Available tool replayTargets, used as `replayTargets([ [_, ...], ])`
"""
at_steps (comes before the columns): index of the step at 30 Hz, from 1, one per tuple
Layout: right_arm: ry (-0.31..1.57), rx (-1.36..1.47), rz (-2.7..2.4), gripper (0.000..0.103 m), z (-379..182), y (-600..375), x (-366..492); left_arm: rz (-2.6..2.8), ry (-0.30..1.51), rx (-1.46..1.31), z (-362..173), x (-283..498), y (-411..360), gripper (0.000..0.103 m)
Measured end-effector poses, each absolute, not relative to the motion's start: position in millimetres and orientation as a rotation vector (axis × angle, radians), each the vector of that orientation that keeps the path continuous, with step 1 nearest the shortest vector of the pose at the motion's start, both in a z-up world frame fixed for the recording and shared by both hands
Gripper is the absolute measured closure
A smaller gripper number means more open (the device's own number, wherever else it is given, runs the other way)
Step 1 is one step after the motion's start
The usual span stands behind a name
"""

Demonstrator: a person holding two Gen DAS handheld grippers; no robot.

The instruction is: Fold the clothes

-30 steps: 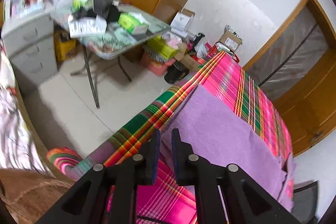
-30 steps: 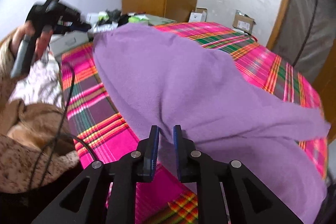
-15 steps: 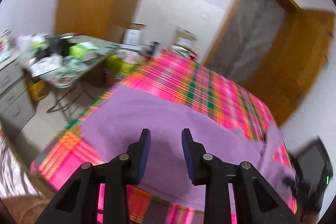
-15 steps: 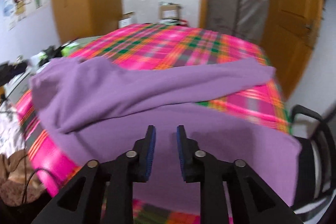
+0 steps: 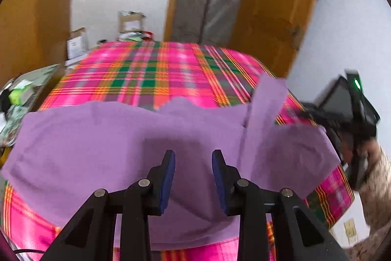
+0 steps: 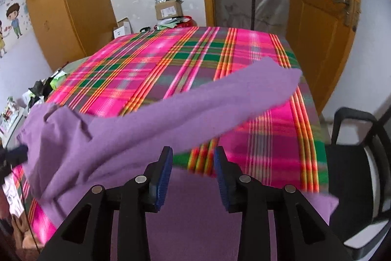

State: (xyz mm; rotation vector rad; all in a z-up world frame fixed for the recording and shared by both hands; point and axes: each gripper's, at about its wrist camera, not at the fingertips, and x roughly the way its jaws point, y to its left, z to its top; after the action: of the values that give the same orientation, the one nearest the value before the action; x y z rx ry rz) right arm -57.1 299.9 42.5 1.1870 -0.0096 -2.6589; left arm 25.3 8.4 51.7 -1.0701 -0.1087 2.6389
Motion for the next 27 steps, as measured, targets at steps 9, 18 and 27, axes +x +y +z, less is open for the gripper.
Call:
replayTargets([
  [9, -0.02, 1.237, -2.64, 0.067, 37, 284, -121, 2.548, -0.089, -1.14, 42, 7, 27, 0.066],
  [18, -0.105, 1.373, -2.663, 0.066, 27, 284, -173, 2.425, -0.087, -1.188, 30, -13, 55, 0.066],
  [27, -0.056, 1.499, -2.712, 0.066, 13, 278, -212, 2.391, -0.075, -1.248, 20, -24, 67, 0.066],
])
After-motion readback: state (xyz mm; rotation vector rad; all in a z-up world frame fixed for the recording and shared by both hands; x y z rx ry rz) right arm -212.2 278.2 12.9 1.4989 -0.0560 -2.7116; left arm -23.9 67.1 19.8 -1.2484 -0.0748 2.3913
